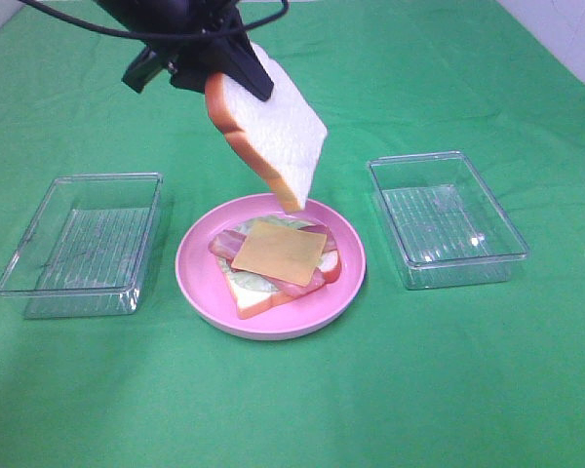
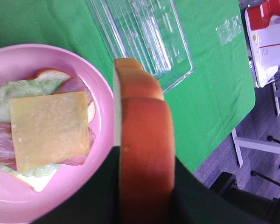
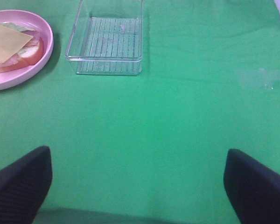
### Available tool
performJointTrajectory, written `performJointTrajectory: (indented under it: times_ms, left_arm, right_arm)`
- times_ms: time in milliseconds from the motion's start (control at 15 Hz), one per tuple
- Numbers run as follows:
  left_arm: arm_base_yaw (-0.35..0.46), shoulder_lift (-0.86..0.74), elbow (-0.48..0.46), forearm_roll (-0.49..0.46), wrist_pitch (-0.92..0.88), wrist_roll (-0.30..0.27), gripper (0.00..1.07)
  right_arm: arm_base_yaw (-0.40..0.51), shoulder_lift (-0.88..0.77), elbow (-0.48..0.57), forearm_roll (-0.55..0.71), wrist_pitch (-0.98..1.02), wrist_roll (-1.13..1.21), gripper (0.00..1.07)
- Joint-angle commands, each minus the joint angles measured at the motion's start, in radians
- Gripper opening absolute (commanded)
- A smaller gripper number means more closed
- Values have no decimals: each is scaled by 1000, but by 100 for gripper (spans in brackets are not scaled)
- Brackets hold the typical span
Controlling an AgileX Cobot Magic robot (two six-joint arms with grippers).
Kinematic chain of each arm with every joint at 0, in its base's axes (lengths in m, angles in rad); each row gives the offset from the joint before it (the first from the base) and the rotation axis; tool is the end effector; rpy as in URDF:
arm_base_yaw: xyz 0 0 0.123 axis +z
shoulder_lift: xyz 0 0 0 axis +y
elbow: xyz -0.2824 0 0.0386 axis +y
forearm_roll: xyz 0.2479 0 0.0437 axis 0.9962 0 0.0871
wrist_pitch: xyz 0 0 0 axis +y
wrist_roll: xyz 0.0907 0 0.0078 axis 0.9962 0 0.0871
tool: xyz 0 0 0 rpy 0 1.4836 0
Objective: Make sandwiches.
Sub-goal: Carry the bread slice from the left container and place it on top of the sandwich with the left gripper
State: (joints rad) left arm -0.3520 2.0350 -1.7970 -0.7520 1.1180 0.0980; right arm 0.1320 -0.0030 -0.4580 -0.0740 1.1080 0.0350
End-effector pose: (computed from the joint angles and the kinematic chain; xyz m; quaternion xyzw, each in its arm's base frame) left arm 0.3960 -0.2051 0.2771 0.0988 0.9207 -0.3655 0.0944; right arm -0.0022 -0.0064 0.2619 -0.0408 0.8734 0.0035 0.4853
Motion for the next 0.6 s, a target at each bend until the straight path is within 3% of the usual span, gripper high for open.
performJointTrajectory:
  times_ms: [67, 467, 600]
  left_arm:
    - [-33, 44, 1, -17, -21, 14, 8]
    - [-54, 155, 1, -15, -22, -8, 9]
    - [-54, 163, 1, 21, -21, -53, 9]
  right_arm:
    - [-6, -32, 4, 5, -7, -7, 95]
    - [-6, -31, 4, 5, -7, -7, 95]
    - [-6, -31, 4, 5, -7, -7, 95]
